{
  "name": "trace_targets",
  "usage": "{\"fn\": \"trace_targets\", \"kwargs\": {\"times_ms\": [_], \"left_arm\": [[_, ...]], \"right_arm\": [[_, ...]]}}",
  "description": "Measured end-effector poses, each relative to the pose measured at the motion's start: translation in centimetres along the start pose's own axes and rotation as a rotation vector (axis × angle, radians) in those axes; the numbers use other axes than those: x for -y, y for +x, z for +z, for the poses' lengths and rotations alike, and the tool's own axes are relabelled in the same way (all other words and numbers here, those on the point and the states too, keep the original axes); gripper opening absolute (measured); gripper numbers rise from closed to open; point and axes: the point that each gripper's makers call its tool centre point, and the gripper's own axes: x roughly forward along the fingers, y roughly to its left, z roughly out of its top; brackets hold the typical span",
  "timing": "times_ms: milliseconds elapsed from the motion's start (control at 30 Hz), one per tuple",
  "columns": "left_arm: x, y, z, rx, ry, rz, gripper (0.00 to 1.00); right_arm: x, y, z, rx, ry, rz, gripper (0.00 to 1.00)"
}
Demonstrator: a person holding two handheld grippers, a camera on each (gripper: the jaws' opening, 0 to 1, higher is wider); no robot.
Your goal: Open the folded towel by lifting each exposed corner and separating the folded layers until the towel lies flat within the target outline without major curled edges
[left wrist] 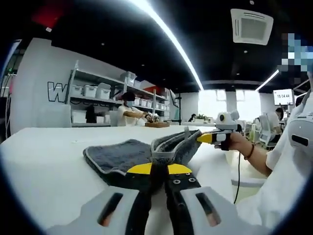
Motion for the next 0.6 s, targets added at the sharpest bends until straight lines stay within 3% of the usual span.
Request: {"fn": "trace_targets", "kwargs": {"times_ms": [333,600], "left_arm": [[1.9,-1.4,-0.9,0.011,-0.034,-0.032,0.10],[3.0,-2.4,-2.4,-0.016,-0.045,-0.039,0.12]], "right_arm": [[-1.3,-1.7,-1.3,0.002,-0.019,0.030,0.02],[-2.5,-3.2,-2.5,-0.028,-0.035,0.090,0.03]]}}
